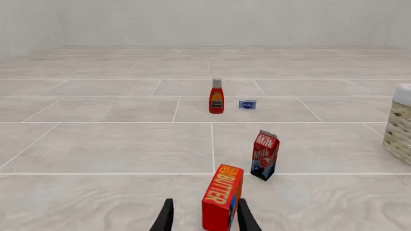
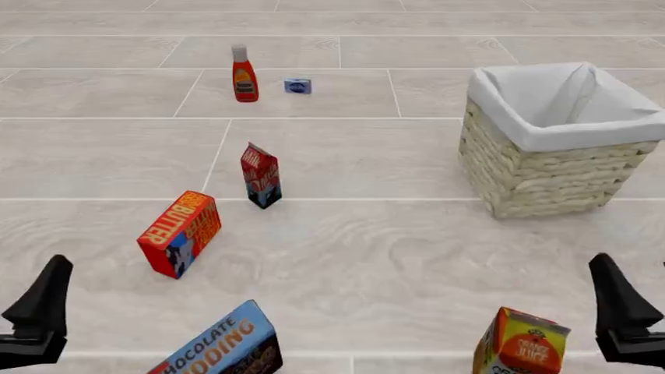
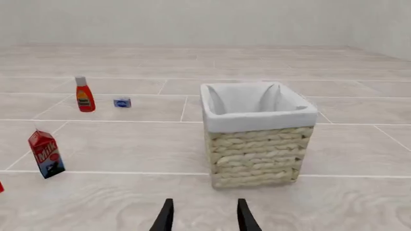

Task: Pick the milk and place it in the basket.

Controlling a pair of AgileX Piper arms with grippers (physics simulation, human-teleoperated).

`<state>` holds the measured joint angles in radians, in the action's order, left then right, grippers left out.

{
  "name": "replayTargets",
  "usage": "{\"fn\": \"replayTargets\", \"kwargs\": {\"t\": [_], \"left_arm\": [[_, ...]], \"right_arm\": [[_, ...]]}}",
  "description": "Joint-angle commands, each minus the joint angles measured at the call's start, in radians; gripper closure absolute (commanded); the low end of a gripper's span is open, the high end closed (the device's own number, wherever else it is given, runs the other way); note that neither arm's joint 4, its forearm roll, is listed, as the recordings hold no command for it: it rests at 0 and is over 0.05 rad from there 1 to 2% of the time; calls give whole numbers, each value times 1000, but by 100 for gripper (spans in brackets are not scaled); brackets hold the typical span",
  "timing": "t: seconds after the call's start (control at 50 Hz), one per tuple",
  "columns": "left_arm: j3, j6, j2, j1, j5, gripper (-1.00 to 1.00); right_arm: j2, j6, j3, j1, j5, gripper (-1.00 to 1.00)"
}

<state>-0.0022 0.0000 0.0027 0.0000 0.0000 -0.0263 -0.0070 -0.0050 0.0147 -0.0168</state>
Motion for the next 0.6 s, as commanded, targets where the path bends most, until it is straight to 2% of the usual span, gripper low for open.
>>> {"fn": "replayTargets", "kwargs": {"t": [0.02,0.08,0.12,0.2,0.26,0.44,0.48,0.54,0.6], "left_arm": [[-2,0,5,0,-2,-100],[-2,0,5,0,-2,-100],[-2,0,5,0,-2,-100],[-2,0,5,0,-2,-100],[-2,0,5,0,-2,-100],[-2,0,5,0,-2,-100],[-2,0,5,0,-2,-100],[-2,0,5,0,-2,-100],[-2,0,5,0,-2,-100]], "right_arm": [[-144,-7,-1,-3,-126,-100],[-199,-10,-7,0,-173,-100],[-257,-43,-16,-11,-213,-100],[-340,-59,-44,-9,-257,-100],[-376,-73,-63,8,-276,-100],[-438,-61,-134,49,-283,-100],[-485,-86,-161,86,-297,-100],[-538,-72,-211,150,-300,-100],[-618,-111,-261,191,-311,-100]]}}
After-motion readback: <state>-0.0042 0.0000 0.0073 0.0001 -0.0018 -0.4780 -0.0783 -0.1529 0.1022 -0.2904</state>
